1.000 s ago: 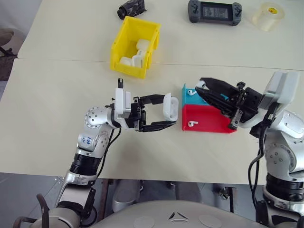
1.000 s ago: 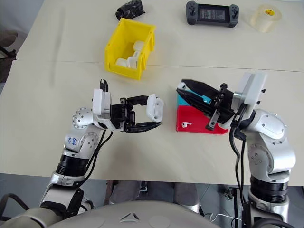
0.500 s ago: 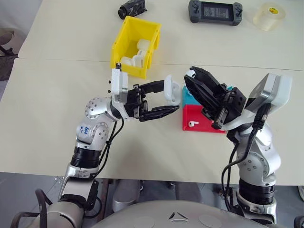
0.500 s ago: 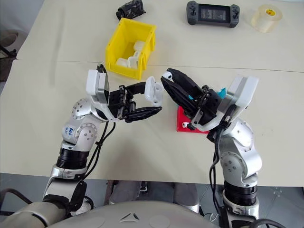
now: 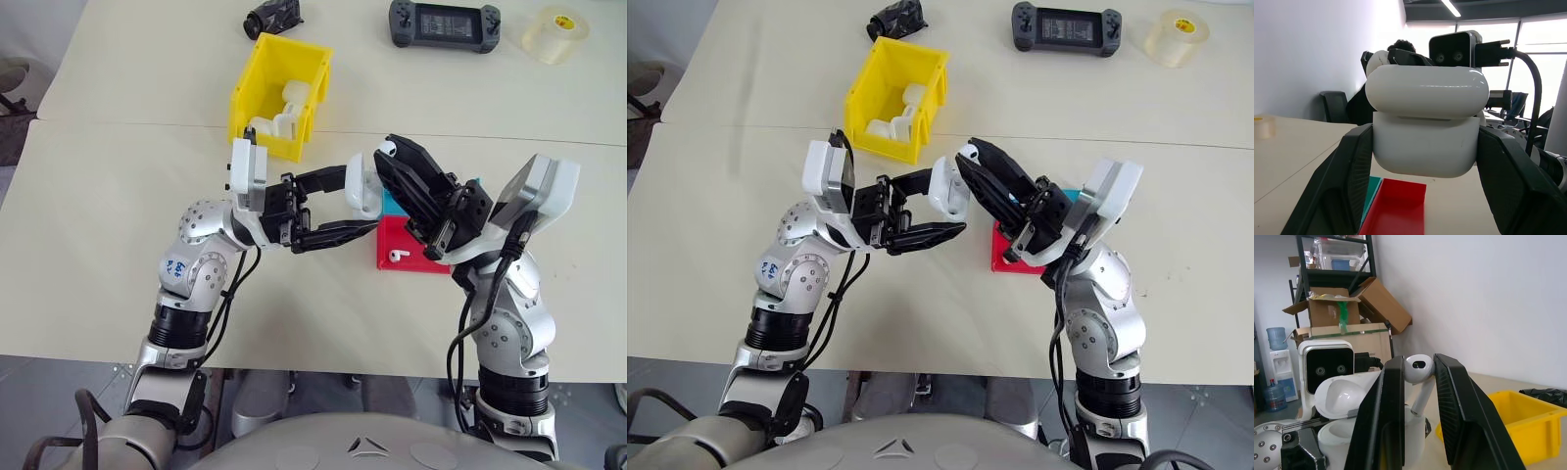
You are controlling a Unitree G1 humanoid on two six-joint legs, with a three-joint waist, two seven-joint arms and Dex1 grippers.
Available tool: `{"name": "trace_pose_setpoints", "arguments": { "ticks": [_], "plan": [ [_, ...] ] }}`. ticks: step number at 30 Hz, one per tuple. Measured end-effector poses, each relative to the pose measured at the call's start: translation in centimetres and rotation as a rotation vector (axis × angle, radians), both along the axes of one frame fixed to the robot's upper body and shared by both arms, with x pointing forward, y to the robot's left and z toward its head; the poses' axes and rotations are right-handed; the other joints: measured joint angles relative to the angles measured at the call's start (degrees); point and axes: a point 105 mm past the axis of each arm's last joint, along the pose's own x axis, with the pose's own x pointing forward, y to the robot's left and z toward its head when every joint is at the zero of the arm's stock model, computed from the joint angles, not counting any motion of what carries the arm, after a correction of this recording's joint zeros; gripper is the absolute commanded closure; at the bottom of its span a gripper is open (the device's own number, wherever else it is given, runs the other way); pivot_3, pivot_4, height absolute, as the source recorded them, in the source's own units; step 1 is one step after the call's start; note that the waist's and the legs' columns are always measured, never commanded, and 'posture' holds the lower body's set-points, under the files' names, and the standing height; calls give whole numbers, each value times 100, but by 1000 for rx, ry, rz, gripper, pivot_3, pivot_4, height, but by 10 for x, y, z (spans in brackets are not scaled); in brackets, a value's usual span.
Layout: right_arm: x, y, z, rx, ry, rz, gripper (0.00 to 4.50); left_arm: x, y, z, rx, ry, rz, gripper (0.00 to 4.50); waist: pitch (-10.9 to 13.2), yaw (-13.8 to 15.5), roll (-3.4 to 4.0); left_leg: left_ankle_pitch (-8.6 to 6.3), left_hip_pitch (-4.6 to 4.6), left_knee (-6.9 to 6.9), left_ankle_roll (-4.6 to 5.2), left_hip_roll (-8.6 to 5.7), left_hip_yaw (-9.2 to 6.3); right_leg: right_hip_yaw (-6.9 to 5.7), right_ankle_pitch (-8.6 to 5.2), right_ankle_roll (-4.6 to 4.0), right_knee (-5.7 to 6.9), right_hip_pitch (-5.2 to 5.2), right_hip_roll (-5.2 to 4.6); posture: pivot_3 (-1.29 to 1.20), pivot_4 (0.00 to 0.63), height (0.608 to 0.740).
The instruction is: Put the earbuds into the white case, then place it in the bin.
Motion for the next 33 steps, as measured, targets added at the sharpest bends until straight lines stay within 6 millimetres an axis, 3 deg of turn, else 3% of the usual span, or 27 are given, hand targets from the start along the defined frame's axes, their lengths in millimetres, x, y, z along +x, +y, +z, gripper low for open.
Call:
{"name": "trace_pose_setpoints", "arguments": {
  "ticks": [22,33],
  "plan": [
    [-2,3,-8,-30,6,44,3870,0,-3,-1,-2,14,-2,1716,0,3,0,0,-1,-1,0,-1,0,0,0,0,-1,-1,-2,0,150,740],
    [-4,4,-10,-15,38,105,433,1,-3,0,-12,15,1,1716,0,1,0,0,-1,-2,0,1,0,1,0,0,-4,0,-3,0,150,740]
  ]
}}
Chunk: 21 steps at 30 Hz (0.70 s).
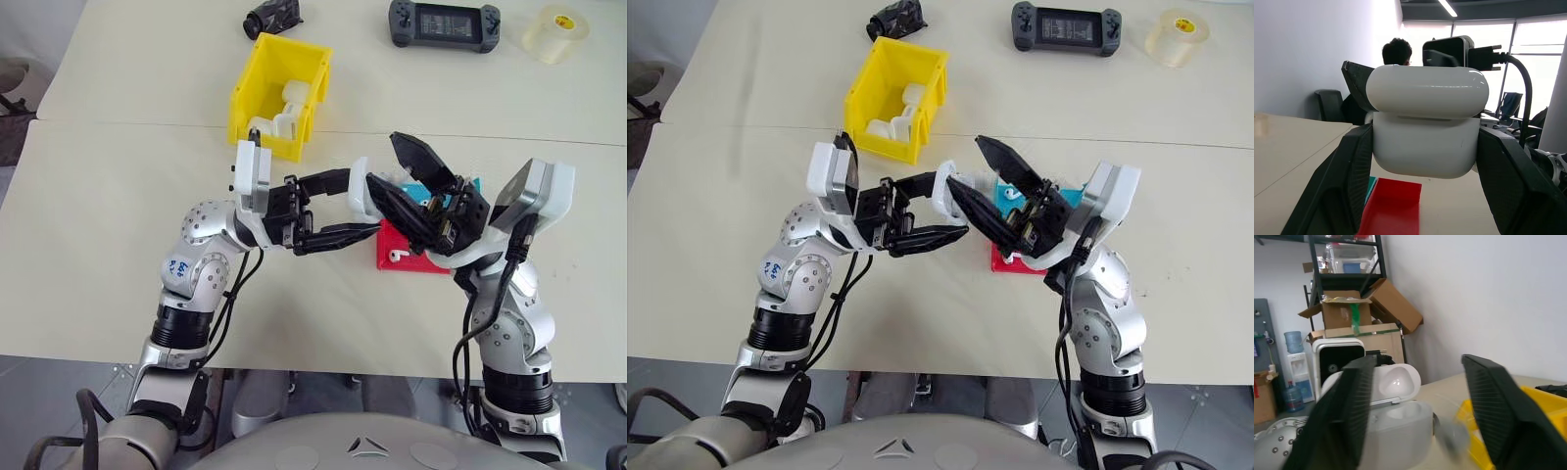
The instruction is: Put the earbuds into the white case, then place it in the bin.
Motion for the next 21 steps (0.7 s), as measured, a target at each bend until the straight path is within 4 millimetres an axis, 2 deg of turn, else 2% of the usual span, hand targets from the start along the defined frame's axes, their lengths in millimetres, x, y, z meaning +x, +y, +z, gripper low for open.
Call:
{"name": "trace_pose_setpoints", "arguments": {
  "ticks": [1,2,4,9,15,21],
  "plan": [
    [-1,2,-2,-5,7,12,82,0,0,1,-7,-2,3,1716,0,4,0,0,-1,0,0,0,0,-1,0,0,0,0,-1,0,150,740],
    [-1,3,-3,-15,14,21,31,1,0,3,-12,-7,6,1716,0,6,0,0,-1,0,0,-1,0,0,0,0,-1,0,-1,0,150,740],
    [-2,8,-9,-35,39,46,31,1,-2,8,-22,-24,5,1716,0,12,0,0,-1,0,0,-2,0,0,0,0,-2,0,-2,0,150,740],
    [-2,2,-7,-65,28,33,31,1,-1,5,-21,-20,15,1716,0,10,0,0,-1,-1,0,-1,0,-1,0,0,-3,0,-2,0,150,740],
    [11,-44,-3,-139,10,-152,31,2,9,-1,-15,-32,50,1716,1,20,0,0,-3,-3,1,-2,0,-2,0,0,-7,1,-5,0,150,740],
    [-5,-102,-25,-489,32,-230,31,1,25,-16,21,-25,94,1716,3,38,3,-1,-3,-9,8,1,0,-5,0,0,-29,12,-13,0,150,740]
  ]
}}
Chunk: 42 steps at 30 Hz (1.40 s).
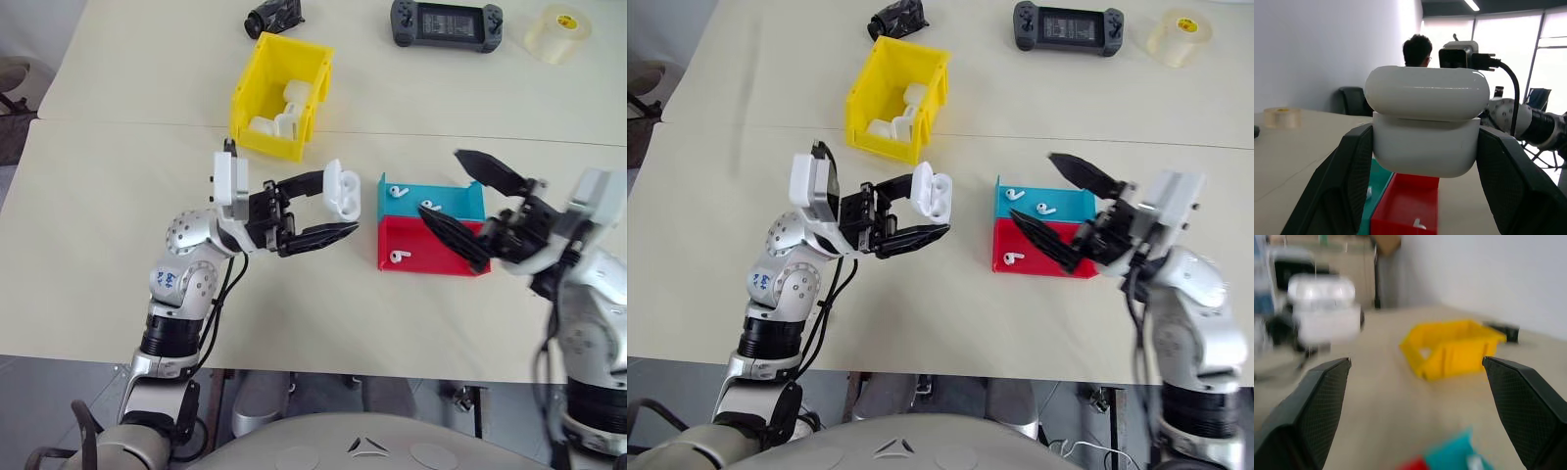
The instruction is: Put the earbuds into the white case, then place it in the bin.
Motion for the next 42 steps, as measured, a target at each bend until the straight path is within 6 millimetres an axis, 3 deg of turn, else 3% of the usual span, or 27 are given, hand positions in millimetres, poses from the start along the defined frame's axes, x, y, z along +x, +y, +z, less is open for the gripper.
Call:
{"name": "trace_pose_setpoints", "arguments": {
  "ticks": [3,6,9,11,15,20,30,36,42],
  "plan": [
    [-11,-26,-20,-163,51,-6,31,-1,3,-2,3,-12,15,1716,0,-2,-1,0,4,2,2,1,3,2,1,1,-21,7,-1,0,150,740],
    [-16,-45,-27,-192,77,-44,31,-1,4,-2,3,-26,24,1716,0,-11,-1,1,6,3,2,5,5,4,1,2,-21,6,-8,0,150,740],
    [-28,-77,-37,-287,129,-105,31,-6,4,-1,13,-67,19,1716,1,-3,2,1,7,0,1,7,4,2,1,2,-22,7,-7,0,150,740],
    [-30,-84,-34,-292,121,-123,31,-7,4,-1,11,-72,16,1716,1,-3,3,1,7,3,1,5,5,4,1,2,-23,7,-10,0,150,740],
    [-27,-71,-29,-317,117,-70,31,-10,-2,-4,15,-76,-3,1716,1,-22,6,3,11,5,-4,12,7,8,1,2,-22,6,-9,0,150,740],
    [-12,-34,-22,-464,213,6,31,-13,-6,-5,17,-89,-16,1716,1,-6,7,3,7,8,-7,12,3,7,1,1,-25,4,-14,0,150,740],
    [8,15,-32,-791,284,125,31,-14,-10,-8,26,-99,-30,1716,2,-10,6,2,-5,8,-6,8,-5,-3,1,2,-40,1,-15,0,150,740],
    [22,32,-47,-959,243,139,31,-14,-13,-10,30,-91,-35,1716,2,-4,6,3,-7,8,-7,6,-5,-4,1,2,-37,-3,-15,0,150,740],
    [34,35,-54,-1064,208,122,31,-13,-13,-11,30,-88,-29,1716,2,-22,6,2,-8,7,-8,7,-4,-3,2,3,-35,-6,-13,0,150,740]
  ]
}}
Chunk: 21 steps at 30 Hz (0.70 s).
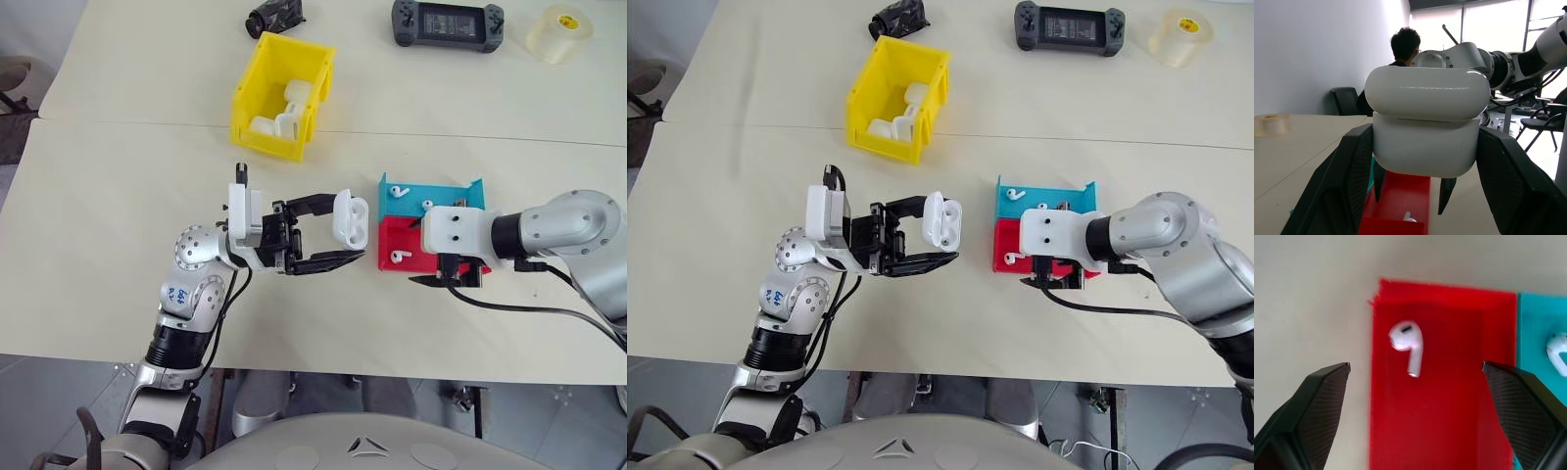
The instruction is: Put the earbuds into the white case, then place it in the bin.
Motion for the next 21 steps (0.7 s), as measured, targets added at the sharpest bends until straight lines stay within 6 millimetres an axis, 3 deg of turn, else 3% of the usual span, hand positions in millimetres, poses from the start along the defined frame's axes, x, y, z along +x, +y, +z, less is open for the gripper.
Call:
{"name": "trace_pose_setpoints", "arguments": {
  "ticks": [3,5,13,21],
  "plan": [
    [2,7,-5,-15,2,12,31,0,0,0,-2,0,3,1716,0,1,0,1,0,1,-4,2,1,0,0,-1,6,-1,2,0,150,740],
    [4,11,-7,-17,4,18,391,0,-1,0,-3,-1,4,1716,0,2,0,1,0,2,-4,1,1,0,0,-1,7,-1,2,0,150,740],
    [-2,17,-14,-39,53,42,3067,1,0,0,-3,-1,8,1716,0,4,0,1,0,2,-4,-1,0,-1,0,-1,7,-1,3,0,150,740],
    [-5,16,-15,-56,67,55,3067,2,0,1,-5,1,16,1716,0,5,0,1,1,2,-4,-1,1,-1,0,-1,8,-1,2,0,150,740]
  ]
}}
